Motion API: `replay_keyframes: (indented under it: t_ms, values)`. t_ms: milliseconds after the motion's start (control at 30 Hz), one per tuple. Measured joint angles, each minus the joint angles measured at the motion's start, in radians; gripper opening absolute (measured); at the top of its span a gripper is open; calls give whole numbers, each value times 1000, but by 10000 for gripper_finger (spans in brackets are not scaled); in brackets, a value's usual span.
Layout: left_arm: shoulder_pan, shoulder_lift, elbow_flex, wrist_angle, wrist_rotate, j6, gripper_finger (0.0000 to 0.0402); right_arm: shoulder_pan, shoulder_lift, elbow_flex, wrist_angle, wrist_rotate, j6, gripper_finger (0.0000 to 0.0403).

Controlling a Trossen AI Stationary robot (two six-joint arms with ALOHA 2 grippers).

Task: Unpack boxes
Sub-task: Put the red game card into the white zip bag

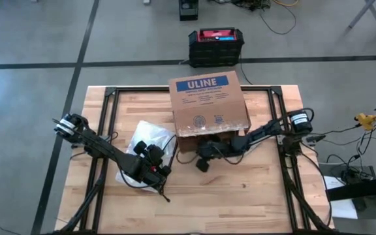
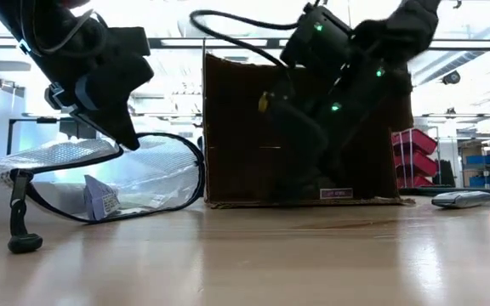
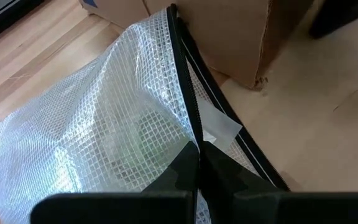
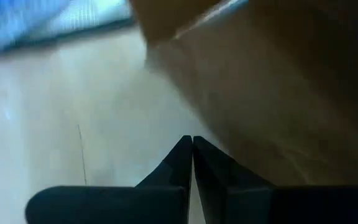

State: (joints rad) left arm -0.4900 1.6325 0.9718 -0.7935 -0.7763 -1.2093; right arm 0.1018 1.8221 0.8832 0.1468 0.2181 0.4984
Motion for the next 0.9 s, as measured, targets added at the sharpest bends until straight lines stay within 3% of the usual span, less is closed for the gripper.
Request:
replay_keyframes:
  t_ms: [133,333,600,900]
  values:
    - [0,0,0,0,0,-4,0,10,-27,-77,122,55,65,0]
    - [0,0,0,-2,0,-2,0,44,-147,-150,112,295,93,0]
    - [0,1,-2,1,0,-4,0,40,-261,-219,92,753,103,0]
    - [0,1,-5,0,-1,-4,0,-80,-172,-192,99,749,122,0]
